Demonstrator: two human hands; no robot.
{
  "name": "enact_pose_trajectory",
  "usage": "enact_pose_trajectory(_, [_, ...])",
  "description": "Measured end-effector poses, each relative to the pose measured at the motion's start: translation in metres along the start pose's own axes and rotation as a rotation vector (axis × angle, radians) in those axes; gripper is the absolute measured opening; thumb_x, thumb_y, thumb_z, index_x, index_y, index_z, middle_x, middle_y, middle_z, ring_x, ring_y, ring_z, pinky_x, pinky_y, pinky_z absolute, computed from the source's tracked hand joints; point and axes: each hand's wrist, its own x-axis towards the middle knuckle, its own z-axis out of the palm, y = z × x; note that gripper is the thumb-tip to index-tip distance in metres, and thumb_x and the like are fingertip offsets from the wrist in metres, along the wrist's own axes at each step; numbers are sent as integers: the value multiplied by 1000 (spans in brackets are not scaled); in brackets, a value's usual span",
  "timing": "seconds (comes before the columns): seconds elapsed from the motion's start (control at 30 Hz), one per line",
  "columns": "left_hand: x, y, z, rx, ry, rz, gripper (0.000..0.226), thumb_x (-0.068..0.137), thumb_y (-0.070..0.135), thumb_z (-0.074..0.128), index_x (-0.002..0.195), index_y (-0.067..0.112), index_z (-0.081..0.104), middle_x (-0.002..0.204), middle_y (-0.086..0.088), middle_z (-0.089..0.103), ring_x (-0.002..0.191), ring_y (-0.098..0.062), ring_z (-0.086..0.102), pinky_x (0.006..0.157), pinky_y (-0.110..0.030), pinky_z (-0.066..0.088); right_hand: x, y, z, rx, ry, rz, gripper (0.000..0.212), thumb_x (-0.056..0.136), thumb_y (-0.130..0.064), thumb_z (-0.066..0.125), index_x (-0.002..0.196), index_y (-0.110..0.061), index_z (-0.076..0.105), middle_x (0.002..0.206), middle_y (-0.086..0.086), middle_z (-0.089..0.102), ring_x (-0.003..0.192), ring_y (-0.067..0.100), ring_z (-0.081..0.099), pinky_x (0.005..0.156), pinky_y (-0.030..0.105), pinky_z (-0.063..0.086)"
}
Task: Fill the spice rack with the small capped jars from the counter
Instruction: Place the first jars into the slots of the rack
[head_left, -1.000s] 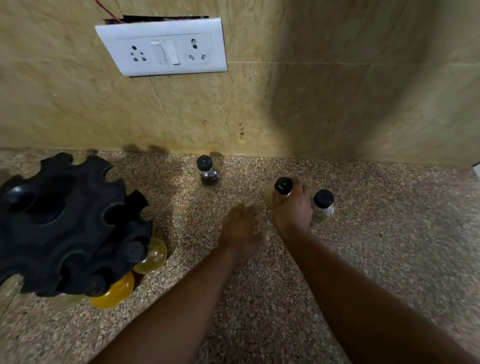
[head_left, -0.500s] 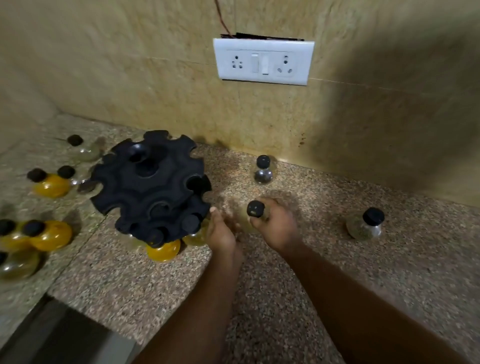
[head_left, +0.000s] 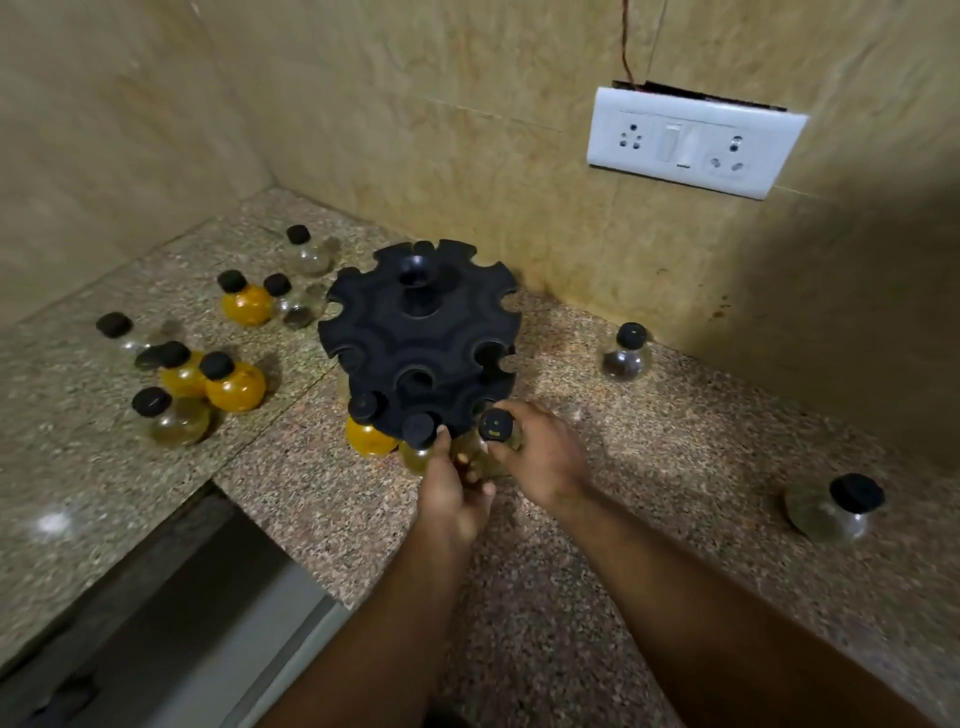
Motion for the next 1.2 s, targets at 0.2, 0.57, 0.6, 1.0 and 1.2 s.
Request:
enact_pose_trajectory(0.2, [-5,23,-27,194,-34,-57,36,100,51,50,80,23,59,61,8,40,53,-10,31,52,-26,24,10,-15,5,-60,25,-4,50,85,-45,75,132,-37,59,130,-9,61,108,23,64,83,34,53])
enact_pose_trajectory(0.57, [-6,34,-32,332,-124,-113,35,100,54,47,86,26,63,60,8,37,54,-10,39,52,-25,31,18,-16,19,156,76,138,55,74,-47,85,123,-37,61,114,-8,60,96,18,64,76,34,55])
enact_pose_trajectory(0.6, [-6,34,-33,338,-124,-108,35,100,54,47,88,25,63,60,8,37,54,-10,40,52,-25,31,19,-14,19,202,66,148,54,73,-47,86,120,-37,62,105,-9,63,92,16,65,73,33,55])
enact_pose_trajectory(1.0, [-4,-27,0,609,-21,179,32,98,27,59,79,5,71,60,-10,61,44,-21,51,40,-20,38,2,26,7,385,103,278,55,79,-43,82,128,-37,58,108,-11,66,95,10,65,76,29,53])
enact_pose_trajectory(1.2, [24,-72,37,1030,-170,325,29,93,18,65,65,13,67,66,-3,65,67,-21,58,70,-33,45,-36,86,-26,410,282,449,59,86,-44,76,139,-27,53,118,-7,64,109,15,64,87,26,45])
